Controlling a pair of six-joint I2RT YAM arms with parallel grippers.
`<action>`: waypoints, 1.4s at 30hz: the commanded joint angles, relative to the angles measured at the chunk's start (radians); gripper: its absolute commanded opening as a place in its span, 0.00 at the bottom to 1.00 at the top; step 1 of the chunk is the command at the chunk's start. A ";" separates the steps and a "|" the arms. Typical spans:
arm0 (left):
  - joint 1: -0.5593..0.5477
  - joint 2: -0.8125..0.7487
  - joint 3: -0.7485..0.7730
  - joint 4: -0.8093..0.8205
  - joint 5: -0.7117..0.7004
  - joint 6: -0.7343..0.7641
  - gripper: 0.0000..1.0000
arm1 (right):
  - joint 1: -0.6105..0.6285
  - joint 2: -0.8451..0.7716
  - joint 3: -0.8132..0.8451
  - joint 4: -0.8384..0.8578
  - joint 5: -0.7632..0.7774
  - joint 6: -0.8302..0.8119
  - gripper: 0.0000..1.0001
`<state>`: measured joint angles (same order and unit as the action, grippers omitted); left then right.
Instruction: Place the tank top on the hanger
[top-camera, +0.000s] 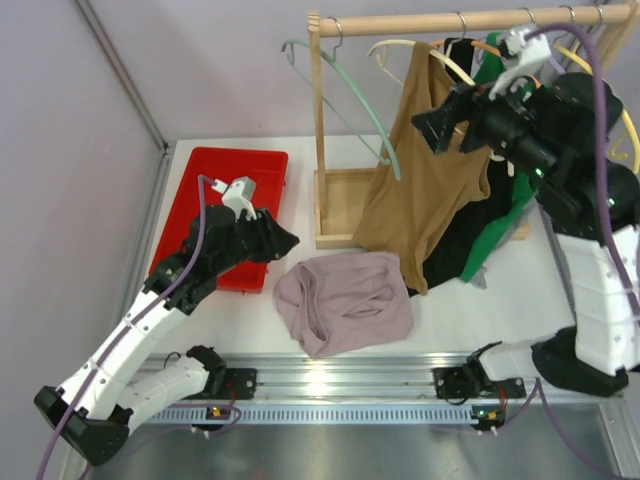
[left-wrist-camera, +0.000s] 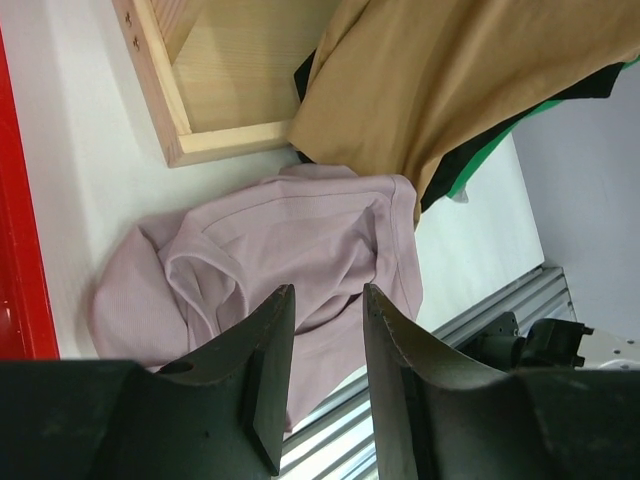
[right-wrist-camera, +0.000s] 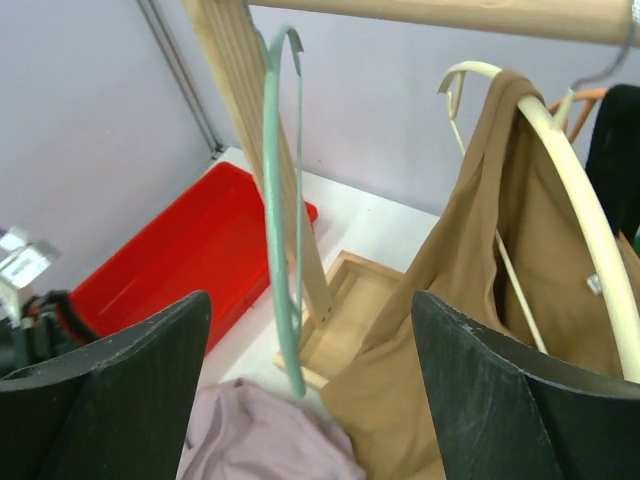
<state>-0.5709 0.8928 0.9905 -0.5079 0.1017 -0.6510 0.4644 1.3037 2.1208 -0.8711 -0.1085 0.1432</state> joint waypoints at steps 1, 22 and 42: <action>0.003 -0.002 0.053 -0.009 0.030 0.024 0.39 | 0.017 0.162 0.102 -0.037 -0.016 -0.103 0.81; 0.002 0.000 0.060 -0.014 0.029 0.044 0.39 | 0.184 0.379 0.191 0.024 0.174 -0.188 0.74; 0.002 -0.038 0.034 -0.041 0.013 0.031 0.39 | 0.220 0.410 0.226 0.034 0.247 -0.206 0.08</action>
<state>-0.5709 0.8730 1.0210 -0.5510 0.1146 -0.6216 0.6640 1.7126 2.2936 -0.8780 0.0975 -0.0505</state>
